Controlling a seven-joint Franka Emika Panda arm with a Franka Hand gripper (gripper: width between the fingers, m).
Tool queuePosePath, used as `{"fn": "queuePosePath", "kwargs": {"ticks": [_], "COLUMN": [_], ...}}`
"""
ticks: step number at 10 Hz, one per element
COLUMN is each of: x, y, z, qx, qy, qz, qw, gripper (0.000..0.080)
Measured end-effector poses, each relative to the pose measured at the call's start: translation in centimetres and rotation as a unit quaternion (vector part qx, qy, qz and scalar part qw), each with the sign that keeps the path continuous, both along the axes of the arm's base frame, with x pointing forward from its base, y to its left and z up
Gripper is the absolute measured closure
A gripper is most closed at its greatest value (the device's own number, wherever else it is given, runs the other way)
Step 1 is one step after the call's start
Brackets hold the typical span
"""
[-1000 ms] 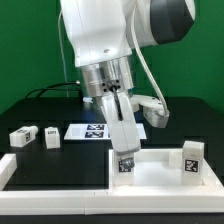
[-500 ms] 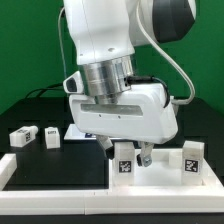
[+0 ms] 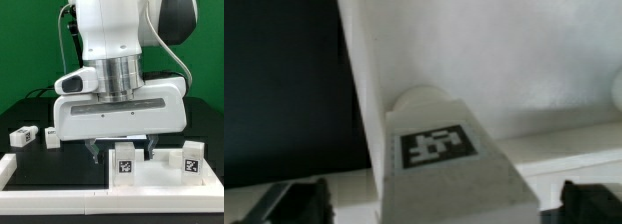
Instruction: Assemble square table
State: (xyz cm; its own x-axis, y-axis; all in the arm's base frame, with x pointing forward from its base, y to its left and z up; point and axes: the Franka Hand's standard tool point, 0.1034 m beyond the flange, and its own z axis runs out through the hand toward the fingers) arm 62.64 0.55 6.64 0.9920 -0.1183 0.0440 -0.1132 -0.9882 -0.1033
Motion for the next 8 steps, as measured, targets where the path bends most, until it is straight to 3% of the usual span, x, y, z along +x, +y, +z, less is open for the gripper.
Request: {"fn": "queuePosePath", "kwargs": {"ticks": [2,3,4,6,7,8], "x": [-0.02,-0.02,-0.02,-0.02,0.02,-0.01], "y": [0.03,0.05,0.02,0.0,-0.03,-0.13], "z": [-0.02,-0.03,-0.03,-0.03,-0.06,-0.06], "qx": [0.002,0.004,0.005,0.009,0.013,0.027], "qy": [0.003,0.006,0.009,0.015,0.017,0.022], "qz": [-0.025,-0.058,-0.093,-0.152,-0.239,-0.353], "qw": [1.0,0.998,0.996,0.988,0.971,0.935], "gripper": [0.0412,0.0412,0.0508,0.0508,0.0508,0.0508]}}
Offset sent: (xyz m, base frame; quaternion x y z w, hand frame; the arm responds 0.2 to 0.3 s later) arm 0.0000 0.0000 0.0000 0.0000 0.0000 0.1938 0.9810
